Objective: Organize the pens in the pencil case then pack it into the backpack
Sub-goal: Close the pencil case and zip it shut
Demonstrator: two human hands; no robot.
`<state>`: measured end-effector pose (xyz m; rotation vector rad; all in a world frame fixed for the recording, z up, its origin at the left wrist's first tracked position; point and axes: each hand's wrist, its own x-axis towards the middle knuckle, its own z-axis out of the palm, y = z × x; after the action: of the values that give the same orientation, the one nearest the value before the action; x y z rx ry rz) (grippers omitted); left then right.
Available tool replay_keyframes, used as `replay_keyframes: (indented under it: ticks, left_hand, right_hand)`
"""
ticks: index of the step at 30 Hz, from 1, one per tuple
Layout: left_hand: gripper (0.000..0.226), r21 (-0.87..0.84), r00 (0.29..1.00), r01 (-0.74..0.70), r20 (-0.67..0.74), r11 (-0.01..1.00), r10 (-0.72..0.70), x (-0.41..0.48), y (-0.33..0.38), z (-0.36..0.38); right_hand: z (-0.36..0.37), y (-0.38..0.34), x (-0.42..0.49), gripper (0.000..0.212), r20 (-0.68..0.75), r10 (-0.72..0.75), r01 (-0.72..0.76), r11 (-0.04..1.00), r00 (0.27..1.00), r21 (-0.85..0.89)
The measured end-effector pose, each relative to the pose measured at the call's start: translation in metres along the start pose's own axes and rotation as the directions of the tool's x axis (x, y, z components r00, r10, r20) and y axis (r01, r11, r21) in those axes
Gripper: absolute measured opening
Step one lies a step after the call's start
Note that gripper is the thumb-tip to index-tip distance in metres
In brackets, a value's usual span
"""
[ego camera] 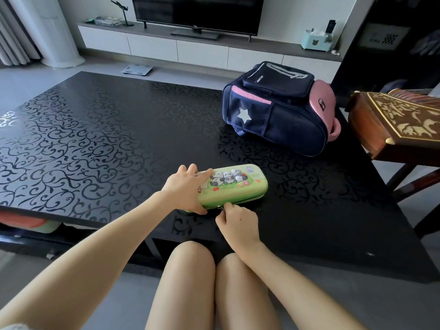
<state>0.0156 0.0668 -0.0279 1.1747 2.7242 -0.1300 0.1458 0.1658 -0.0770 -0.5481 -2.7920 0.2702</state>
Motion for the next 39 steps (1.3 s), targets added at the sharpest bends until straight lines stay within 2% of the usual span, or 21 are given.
replay_keyframes:
  ticks: [3, 6, 8, 10, 14, 17, 20, 24, 31, 34, 39]
  left_hand:
    - [0.113, 0.007, 1.0, -0.004, -0.014, 1.0, 0.004, 0.0, 0.0, 0.001]
    - [0.113, 0.022, 1.0, -0.024, -0.004, 0.999, 0.024, 0.0, -0.01, 0.001]
    - [0.111, 0.026, 0.998, -0.061, 0.015, 0.998, 0.06, 0.001, -0.017, 0.001]
    - [0.11, 0.055, 0.995, -0.096, 0.029, 0.994, 0.095, 0.004, -0.019, -0.002]
    - [0.119, 0.304, 0.99, -0.136, 0.082, 0.943, 0.116, 0.013, -0.013, -0.007]
    - [0.122, 0.241, 0.973, -0.225, 0.114, 0.944, 0.202, 0.024, 0.001, -0.01]
    - [0.113, 0.13, 0.95, -0.312, 0.044, 0.941, 0.309, 0.035, 0.009, -0.008]
    - [0.107, 0.125, 0.927, -0.373, -0.005, 0.919, 0.376, 0.041, 0.006, -0.003]
    - [0.106, 0.127, 0.925, -0.377, -0.01, 0.918, 0.381, 0.042, 0.008, -0.003]
    - [0.106, 0.109, 0.931, -0.361, -0.019, 0.926, 0.365, 0.042, 0.007, -0.003]
    - [0.104, 0.102, 0.933, -0.352, -0.036, 0.93, 0.358, 0.036, 0.009, -0.005]
  right_hand:
    - [0.001, 0.012, -0.002, 0.033, 0.027, -0.028, 0.029, 0.999, 0.999, -0.027]
    - [-0.011, 0.054, 0.006, 0.016, -0.007, 0.138, -0.139, 0.988, 0.99, -0.067]
    - [-0.02, 0.086, 0.012, 0.019, 0.004, 0.195, -0.194, 0.977, 0.981, -0.092]
    - [-0.024, 0.101, 0.017, 0.024, 0.007, 0.156, -0.155, 0.985, 0.988, -0.07]
    - [-0.021, 0.102, 0.007, 0.028, 0.073, 0.037, -0.036, 0.999, 0.997, -0.01]
    - [-0.023, 0.117, -0.007, 0.025, 0.064, -0.039, 0.041, 0.999, 0.997, -0.026]
    - [-0.029, 0.132, -0.003, 0.018, 0.071, -0.073, 0.08, 0.991, 0.995, -0.105]
    - [-0.034, 0.149, 0.029, 0.016, 0.038, -0.072, 0.078, 0.978, 0.997, -0.195]
    - [-0.025, 0.129, 0.098, 0.023, 0.175, -0.068, 0.072, 0.997, 0.982, -0.018]
    - [-0.02, 0.127, 0.1, 0.02, 0.259, -0.013, -0.026, 0.989, 0.966, 0.146]
    - [-0.025, 0.126, 0.08, 0.025, 0.249, 0.098, -0.175, 0.935, 0.963, 0.309]
